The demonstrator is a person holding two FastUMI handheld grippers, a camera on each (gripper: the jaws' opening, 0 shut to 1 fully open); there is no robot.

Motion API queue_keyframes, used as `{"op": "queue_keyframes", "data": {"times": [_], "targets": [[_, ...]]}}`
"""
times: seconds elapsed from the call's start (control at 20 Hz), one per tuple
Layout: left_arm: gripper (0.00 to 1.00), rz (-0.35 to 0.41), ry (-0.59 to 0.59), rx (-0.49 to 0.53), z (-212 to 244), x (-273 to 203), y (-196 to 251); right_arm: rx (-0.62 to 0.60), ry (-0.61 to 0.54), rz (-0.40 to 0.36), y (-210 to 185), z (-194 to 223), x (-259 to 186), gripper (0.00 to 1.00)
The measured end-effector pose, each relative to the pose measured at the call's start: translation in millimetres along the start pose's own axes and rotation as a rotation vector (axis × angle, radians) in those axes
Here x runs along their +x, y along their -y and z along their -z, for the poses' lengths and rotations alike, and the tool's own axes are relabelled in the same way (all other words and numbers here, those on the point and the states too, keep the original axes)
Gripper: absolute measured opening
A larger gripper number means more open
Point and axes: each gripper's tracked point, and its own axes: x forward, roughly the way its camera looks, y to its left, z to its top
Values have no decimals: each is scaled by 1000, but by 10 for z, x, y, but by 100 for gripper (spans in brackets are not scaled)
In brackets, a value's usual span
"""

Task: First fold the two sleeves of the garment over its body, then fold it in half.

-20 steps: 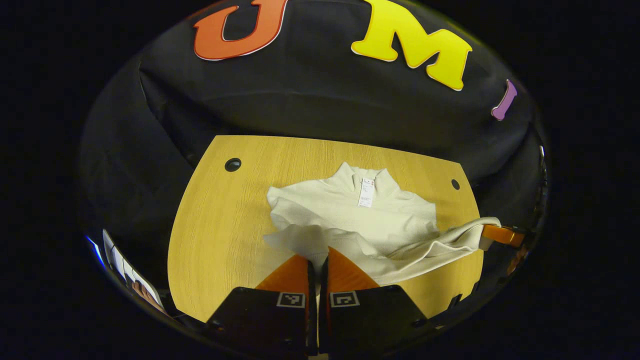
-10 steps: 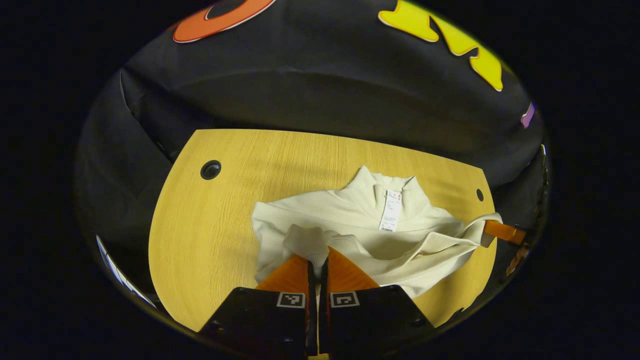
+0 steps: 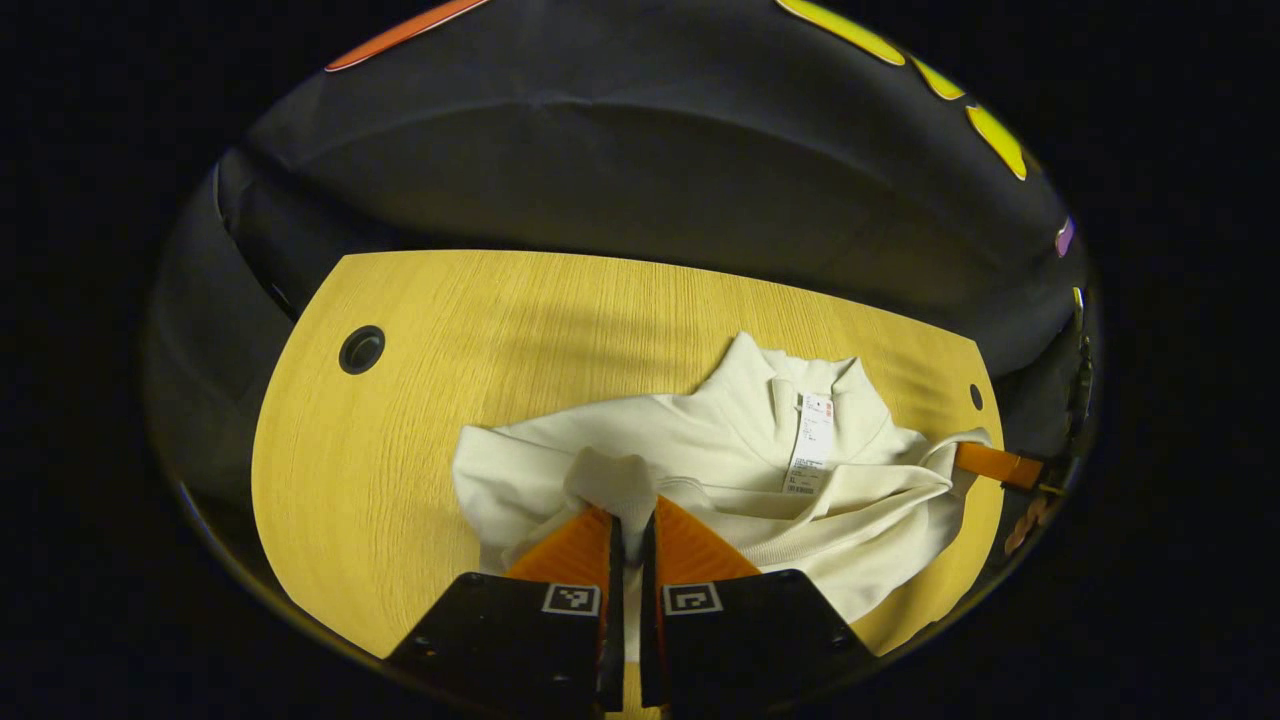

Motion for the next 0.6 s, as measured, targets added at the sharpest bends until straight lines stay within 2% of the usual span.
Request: {"op": "queue_keyframes", "data": {"times": [0.15, 0.2, 0.25, 0.3, 0.35, 0.4, 0.45, 0.5, 0.55, 0.6], "targets": [[16, 49, 9, -15, -2, 78, 70, -1, 12, 9, -1, -35, 14, 14], [19, 76, 23, -23, -33, 83, 124, -5, 24, 9, -13, -47, 15, 19], [33, 85, 34, -27, -52, 87, 131, -8, 35, 14, -25, -58, 10, 18], [34, 83, 43, -28, -70, 89, 141, -12, 44, 20, -24, -78, -8, 18], [70, 78, 47, -30, -62, 82, 115, -22, 69, 33, 6, -136, -27, 20], [66, 76, 48, -37, -54, 69, 106, -26, 93, 37, 21, -201, -96, 31], [77, 77, 49, -47, -54, 51, 127, -24, 112, 28, -20, -269, -178, 31], [83, 81, 55, -55, -61, 27, 148, -25, 127, 10, -46, -268, -177, 47], [94, 83, 64, -64, -75, -12, 147, -41, 139, 25, -14, -292, -254, 63], [97, 76, 80, -67, -105, -67, 119, -55, 152, 31, -13, -323, -319, 73]]}}
